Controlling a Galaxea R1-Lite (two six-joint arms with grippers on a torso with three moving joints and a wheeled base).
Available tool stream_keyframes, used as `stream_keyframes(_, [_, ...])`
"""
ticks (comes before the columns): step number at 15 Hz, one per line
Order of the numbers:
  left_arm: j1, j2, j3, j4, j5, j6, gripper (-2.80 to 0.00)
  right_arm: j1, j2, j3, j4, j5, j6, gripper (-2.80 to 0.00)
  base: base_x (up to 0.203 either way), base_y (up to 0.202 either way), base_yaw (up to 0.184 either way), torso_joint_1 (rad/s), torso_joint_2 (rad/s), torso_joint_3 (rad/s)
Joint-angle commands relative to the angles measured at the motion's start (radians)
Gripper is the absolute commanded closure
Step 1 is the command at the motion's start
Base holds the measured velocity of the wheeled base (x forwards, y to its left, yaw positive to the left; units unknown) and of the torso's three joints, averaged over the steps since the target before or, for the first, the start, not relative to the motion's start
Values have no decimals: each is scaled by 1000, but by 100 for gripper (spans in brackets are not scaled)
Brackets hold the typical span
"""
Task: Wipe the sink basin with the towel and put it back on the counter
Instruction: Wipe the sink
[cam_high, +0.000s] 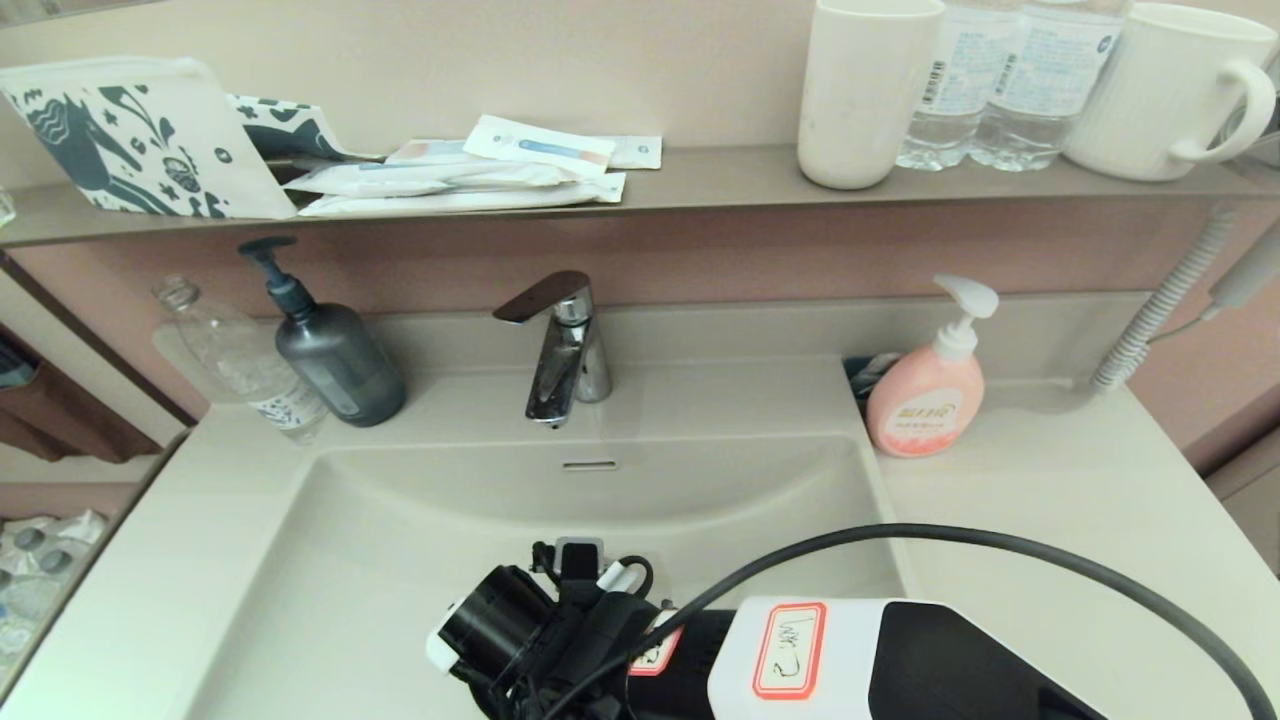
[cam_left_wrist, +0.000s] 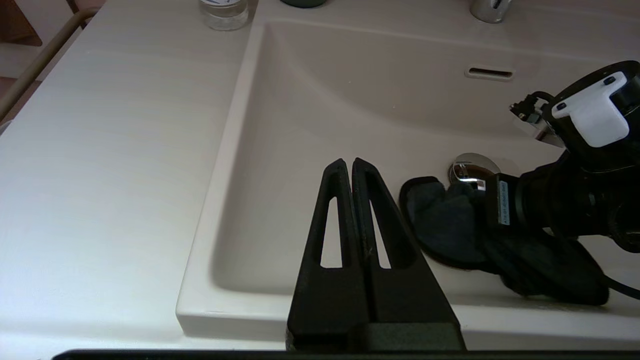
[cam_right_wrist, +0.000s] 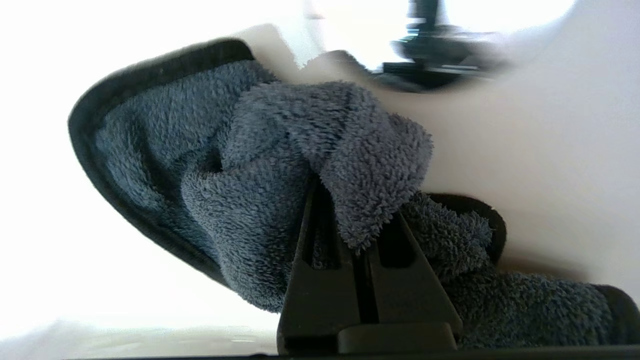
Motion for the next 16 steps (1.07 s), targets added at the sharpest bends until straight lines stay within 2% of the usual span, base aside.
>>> stream_keyframes(1, [0, 1, 0, 0, 1, -1, 0, 1, -13, -2, -46, -14, 4, 0, 0, 0, 0, 0, 0, 0])
stream_keyframes(3, [0, 1, 0, 0, 1, -1, 0, 2, -14, -2, -114, -7, -13, 0, 0, 0, 0, 0, 0, 0])
stream_keyframes(5, [0, 1, 0, 0, 1, -1, 0, 5, -17, -2, -168, 42, -25, 0, 0, 0, 0, 0, 0, 0])
stream_keyframes(8, [0, 1, 0, 0, 1, -1, 0, 25, -8, -2, -206, 60, -63, 0, 0, 0, 0, 0, 0, 0])
stream_keyframes(12, [0, 1, 0, 0, 1, -1, 0, -15, -12, 3, -155, 34, -74, 0, 0, 0, 0, 0, 0, 0])
stream_keyframes(15, [0, 1, 0, 0, 1, -1, 0, -45, -24, 5, -54, 20, -73, 0, 0, 0, 0, 0, 0, 0])
stream_keyframes(16, [0, 1, 0, 0, 1, -1, 0, -57, -25, 5, -11, -16, -70, 0, 0, 0, 0, 0, 0, 0])
